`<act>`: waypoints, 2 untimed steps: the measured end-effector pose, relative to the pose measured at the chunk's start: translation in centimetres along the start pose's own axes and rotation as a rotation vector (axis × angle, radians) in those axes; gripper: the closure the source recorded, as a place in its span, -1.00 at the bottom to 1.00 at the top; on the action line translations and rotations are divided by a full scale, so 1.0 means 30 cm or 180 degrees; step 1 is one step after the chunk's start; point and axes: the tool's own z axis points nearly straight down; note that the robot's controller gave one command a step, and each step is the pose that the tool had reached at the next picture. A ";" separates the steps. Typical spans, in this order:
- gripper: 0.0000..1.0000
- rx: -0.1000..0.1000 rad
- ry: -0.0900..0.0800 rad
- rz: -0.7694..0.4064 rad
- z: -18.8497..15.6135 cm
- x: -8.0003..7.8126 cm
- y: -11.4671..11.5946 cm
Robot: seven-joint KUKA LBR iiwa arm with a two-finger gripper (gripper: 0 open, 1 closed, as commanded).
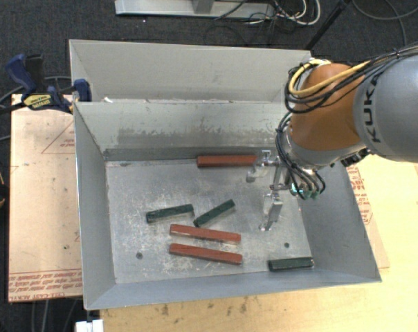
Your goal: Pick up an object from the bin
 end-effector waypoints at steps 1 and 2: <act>-1.00 0.0002 -0.0023 -0.0003 -0.013 -0.006 0.000; 1.00 0.0013 -0.0146 -0.0888 0.199 0.054 0.228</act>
Offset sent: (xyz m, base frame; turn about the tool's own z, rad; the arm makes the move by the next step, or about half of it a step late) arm -0.0287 0.0677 -0.0719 -0.2839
